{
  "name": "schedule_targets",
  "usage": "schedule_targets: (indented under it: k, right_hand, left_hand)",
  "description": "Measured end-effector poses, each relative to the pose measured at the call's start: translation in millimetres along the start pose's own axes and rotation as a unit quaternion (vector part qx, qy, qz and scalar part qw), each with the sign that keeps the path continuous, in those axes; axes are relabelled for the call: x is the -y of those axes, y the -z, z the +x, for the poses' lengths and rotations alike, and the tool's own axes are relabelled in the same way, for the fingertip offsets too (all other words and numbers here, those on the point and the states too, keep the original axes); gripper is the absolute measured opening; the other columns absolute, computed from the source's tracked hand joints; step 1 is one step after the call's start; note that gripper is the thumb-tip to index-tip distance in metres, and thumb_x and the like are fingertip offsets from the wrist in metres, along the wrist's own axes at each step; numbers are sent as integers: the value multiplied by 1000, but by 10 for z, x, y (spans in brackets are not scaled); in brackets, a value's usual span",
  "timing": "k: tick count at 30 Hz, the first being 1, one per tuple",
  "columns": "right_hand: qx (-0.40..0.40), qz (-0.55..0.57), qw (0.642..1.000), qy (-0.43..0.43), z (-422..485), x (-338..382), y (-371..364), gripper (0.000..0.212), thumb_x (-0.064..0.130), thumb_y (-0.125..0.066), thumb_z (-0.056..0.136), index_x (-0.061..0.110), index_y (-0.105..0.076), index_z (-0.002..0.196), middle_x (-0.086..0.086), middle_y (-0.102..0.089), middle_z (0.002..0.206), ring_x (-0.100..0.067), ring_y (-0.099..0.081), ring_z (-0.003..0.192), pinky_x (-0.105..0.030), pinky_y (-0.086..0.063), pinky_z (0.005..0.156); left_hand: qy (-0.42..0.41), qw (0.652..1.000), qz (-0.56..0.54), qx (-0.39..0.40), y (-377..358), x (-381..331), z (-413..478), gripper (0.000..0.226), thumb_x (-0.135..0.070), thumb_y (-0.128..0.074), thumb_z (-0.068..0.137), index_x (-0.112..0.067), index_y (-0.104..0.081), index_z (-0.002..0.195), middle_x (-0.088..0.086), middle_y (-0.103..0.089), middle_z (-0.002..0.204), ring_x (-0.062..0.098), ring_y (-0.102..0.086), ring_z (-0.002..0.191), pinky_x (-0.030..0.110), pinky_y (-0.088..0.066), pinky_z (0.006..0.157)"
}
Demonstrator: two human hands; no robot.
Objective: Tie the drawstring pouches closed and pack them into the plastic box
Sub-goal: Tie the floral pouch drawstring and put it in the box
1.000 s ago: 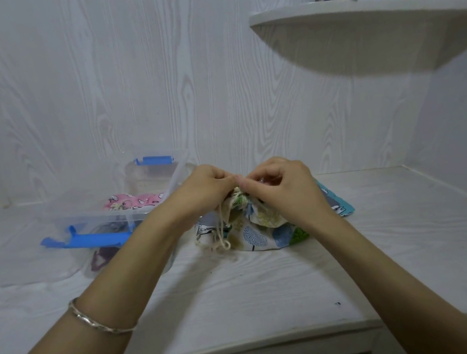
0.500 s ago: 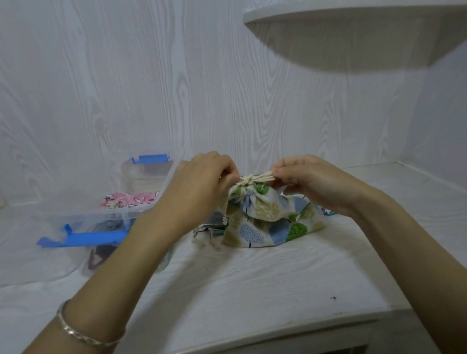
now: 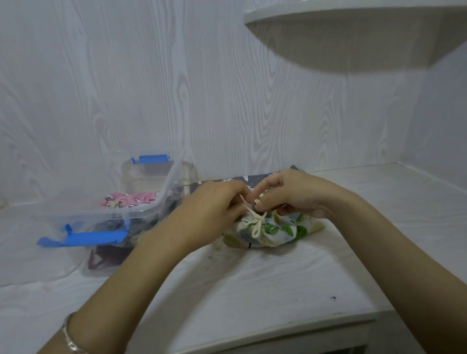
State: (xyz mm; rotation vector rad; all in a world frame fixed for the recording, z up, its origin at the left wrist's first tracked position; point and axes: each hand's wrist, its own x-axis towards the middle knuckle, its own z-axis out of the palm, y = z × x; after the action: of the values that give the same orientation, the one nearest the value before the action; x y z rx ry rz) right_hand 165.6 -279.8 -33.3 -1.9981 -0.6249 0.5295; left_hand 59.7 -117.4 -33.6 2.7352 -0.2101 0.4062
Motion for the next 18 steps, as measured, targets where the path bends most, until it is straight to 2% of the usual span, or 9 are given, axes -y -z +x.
schedule_targets:
  k: [3,6,8,10,13,15,17,18]
  right_hand:
    - [-32,44,998,32,-17,-15,-13,15,2,-75,78,11,-70,89,-5,-71,75,-12,-66,68,-22,-50,64]
    - [-48,53,994,83,-53,21,-76,16,0,-74,80,8,-67,92,0,-69,67,-7,-66,59,-18,-50,57]
    - [-58,47,992,98,-70,54,-130,16,-1,-75,80,6,-67,92,1,-69,64,-6,-66,58,-15,-48,54]
    - [-69,28,991,107,-72,73,-188,14,0,-76,79,5,-69,90,0,-68,65,-8,-67,62,-17,-51,59]
    - [-68,-4,991,119,-67,78,-253,14,0,-75,78,3,-70,91,-2,-68,66,-14,-68,68,-30,-58,78]
    - [-69,-23,990,123,-76,84,-278,16,-1,-74,78,1,-69,92,-2,-67,66,-17,-67,71,-40,-56,85]
    - [-74,-28,988,130,-91,85,-285,19,-3,-74,76,-2,-66,93,-4,-64,65,-21,-64,73,-48,-54,89]
    - [-75,-25,987,139,-102,83,-285,20,-5,-73,76,-3,-64,93,-7,-64,67,-23,-63,74,-51,-53,90]
  left_hand:
    - [4,998,53,-15,11,79,-20,26,-14,-54,93,-21,-65,116,-6,-69,106,11,-62,97,21,-46,80]
    - [16,980,176,-92,-13,109,-20,18,-19,-58,92,-21,-70,106,-1,-62,106,19,-57,100,32,-45,79]
    - [56,971,176,-150,-57,83,-27,19,-21,-55,93,-21,-68,106,-1,-61,104,20,-57,96,33,-46,75]
    - [100,971,105,-190,-95,49,-36,19,-23,-51,93,-22,-66,104,-2,-66,96,19,-61,87,35,-51,72]
    - [129,971,-29,-198,-136,43,-2,13,-24,-56,89,-25,-68,93,-8,-70,81,11,-65,74,32,-55,67]
    - [127,955,-204,-174,-128,66,29,18,-12,-57,87,-23,-68,97,-8,-72,83,9,-69,73,28,-58,67]
    - [118,926,-337,-119,-95,98,47,25,-6,-56,89,-21,-68,105,-4,-75,90,19,-72,83,38,-60,75]
    - [105,923,-360,-89,-80,120,53,24,-7,-57,91,-22,-67,107,-3,-75,93,22,-72,88,42,-59,79]
